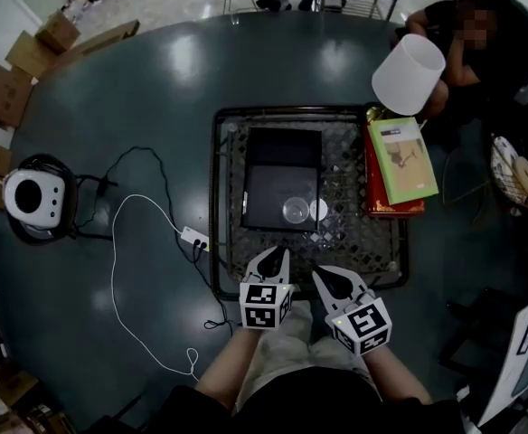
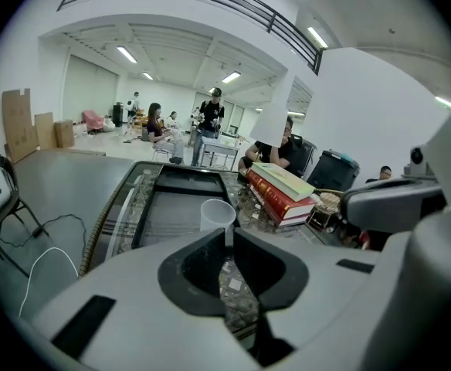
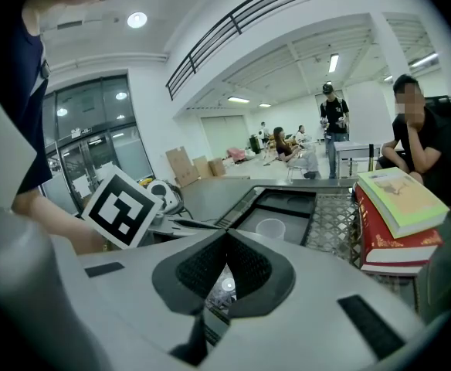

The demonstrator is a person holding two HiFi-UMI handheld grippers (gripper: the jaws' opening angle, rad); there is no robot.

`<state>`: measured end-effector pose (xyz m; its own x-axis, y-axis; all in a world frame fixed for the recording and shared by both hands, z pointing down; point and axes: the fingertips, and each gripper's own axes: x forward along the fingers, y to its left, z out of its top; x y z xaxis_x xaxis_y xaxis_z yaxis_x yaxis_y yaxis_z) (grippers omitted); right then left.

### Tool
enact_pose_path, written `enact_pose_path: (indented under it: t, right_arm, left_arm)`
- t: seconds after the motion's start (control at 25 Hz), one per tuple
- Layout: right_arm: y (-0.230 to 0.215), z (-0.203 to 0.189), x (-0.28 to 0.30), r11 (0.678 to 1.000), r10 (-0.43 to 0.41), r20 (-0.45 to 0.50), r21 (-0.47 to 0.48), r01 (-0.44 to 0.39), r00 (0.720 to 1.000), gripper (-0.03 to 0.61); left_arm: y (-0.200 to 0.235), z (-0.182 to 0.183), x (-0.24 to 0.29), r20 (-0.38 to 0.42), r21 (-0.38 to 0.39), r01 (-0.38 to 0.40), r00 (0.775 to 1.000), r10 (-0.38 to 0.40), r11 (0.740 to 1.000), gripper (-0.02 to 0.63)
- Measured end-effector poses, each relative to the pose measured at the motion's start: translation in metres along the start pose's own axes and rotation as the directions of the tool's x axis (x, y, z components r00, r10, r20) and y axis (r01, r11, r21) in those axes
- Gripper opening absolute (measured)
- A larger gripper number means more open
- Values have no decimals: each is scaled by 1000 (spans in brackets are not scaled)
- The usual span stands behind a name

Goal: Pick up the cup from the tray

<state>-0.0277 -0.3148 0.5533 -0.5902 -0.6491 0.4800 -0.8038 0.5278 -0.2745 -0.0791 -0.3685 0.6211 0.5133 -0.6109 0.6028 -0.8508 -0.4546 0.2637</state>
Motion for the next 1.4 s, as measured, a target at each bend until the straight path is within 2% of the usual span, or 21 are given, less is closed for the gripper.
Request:
enact_pose_path:
  t: [0.08,0.16,0.32,0.52,0.92,1.12,1.16,1.4]
  right_arm:
    - [-4,-3,2,1000,-7,-8,11,7,1000,12]
    - [-7,-5,4,1000,-13,-14,22,13,1000,12]
    - [-13,-9,5,999,-23,-24,41,24,999,12]
    - [-19,-14,9,998,-26,-37,64,28,999,12]
    - [-25,-22,6,995,-49,-49,83,53,998,12]
    - [-31,-25,0,993,-73,-57,85,77,996,12]
    - [-32,-25,-1,993,-77,-57,86,81,995,12]
    - [-32,-17,-4,992,-92,-39,79,95,995,12]
  left_arm:
    - [5,0,14,-5,8,-1,1000,1,1000,57]
    - [9,-1,27,-16,11,3,1000,-2,1000,135]
    - [13,-4,50,-43,29,9,999,-8,1000,209]
    - [13,-10,80,-75,92,18,997,-11,996,291]
    - [21,-19,137,-181,159,2,983,27,987,330]
    - [30,-17,149,-191,193,-39,979,77,980,323]
    - [31,-17,149,-193,201,-40,978,80,979,300]
    - [32,-13,141,-183,207,-38,980,77,978,291]
